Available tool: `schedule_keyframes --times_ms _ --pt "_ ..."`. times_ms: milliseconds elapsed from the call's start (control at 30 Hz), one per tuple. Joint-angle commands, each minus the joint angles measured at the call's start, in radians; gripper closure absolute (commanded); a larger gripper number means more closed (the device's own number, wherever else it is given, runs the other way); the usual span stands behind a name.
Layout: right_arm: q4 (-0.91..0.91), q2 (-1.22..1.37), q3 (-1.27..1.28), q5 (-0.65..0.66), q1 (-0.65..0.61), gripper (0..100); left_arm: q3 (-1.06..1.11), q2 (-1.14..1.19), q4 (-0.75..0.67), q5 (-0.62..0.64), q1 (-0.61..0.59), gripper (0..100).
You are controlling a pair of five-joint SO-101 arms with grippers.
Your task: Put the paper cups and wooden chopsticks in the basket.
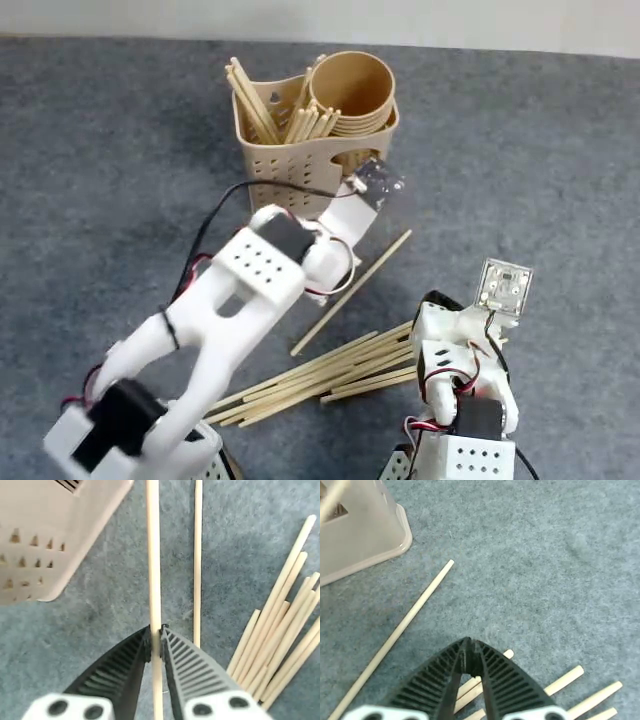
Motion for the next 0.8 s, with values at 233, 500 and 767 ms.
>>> schedule_keyframes --times_ms 233,500,767 --pt "-0.024 -0.018 0.137 0.009 0.010 99.3 0.044 -0.351 -0.002 -0.002 -0.002 100" --pt "-0.024 -0.018 0.137 0.009 0.010 99.3 0.133 -0.581 -0.247 0.077 -0.097 100" --pt "-0.024 -0.018 0.137 0.009 0.010 99.3 0.254 -0.707 -0.562 0.097 -0.107 100"
